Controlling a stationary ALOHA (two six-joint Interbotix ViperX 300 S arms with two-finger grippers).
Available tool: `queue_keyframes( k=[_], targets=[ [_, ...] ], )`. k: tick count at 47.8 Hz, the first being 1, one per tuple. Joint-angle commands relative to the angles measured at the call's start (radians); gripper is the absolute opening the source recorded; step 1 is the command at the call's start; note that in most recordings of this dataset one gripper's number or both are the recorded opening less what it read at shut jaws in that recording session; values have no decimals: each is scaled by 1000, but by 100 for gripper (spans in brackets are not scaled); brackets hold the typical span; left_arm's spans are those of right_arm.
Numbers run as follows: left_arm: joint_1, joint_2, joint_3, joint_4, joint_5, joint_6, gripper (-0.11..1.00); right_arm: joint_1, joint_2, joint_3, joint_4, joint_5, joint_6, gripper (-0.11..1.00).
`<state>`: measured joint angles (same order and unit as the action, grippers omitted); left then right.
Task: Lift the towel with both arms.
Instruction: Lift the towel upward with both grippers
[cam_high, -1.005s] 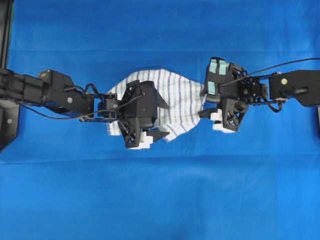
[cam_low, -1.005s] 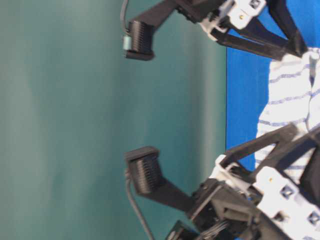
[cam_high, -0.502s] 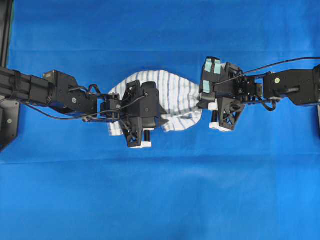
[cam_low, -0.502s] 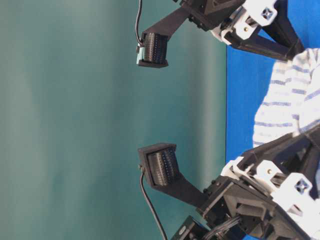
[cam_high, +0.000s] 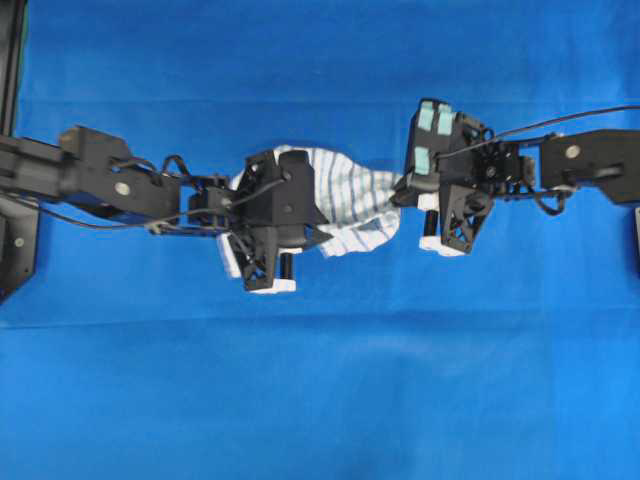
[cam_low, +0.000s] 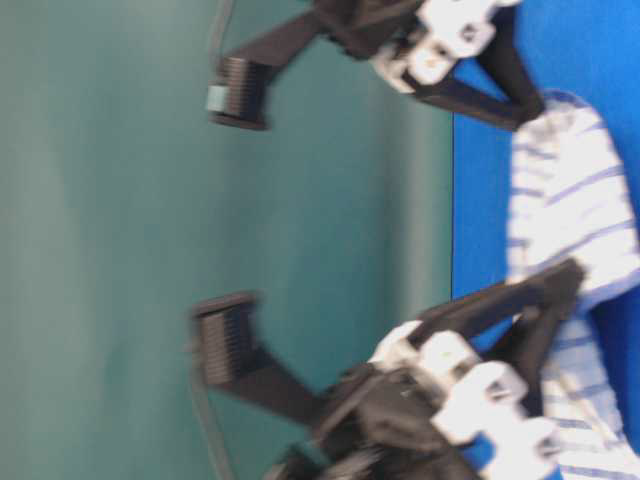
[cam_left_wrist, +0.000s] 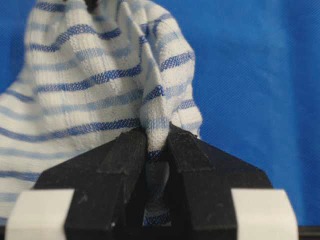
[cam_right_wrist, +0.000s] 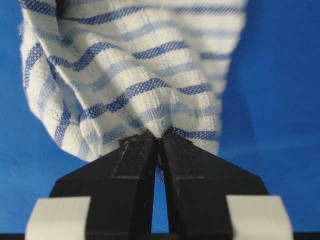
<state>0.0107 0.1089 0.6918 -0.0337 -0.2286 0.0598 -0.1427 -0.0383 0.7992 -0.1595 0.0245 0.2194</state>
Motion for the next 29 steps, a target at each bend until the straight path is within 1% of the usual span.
queue_keyframes(
  k=[1,7,17,23,29],
  targets=[
    [8,-104,-17,-2,49,2,6,-3,-87,-37,3,41,2,5],
    [20,-202,-20,0,112,2,6,-3,-184,-83,2,135,0,5],
    [51,-333,-32,-2,179,3,6,-3,-304,-172,0,285,0,5],
    [60,-405,-71,3,239,8,6,-2,-360,-235,-2,354,-9,5],
    [69,-471,-130,5,325,11,6,-3,-400,-293,-12,394,-12,5]
  ],
)
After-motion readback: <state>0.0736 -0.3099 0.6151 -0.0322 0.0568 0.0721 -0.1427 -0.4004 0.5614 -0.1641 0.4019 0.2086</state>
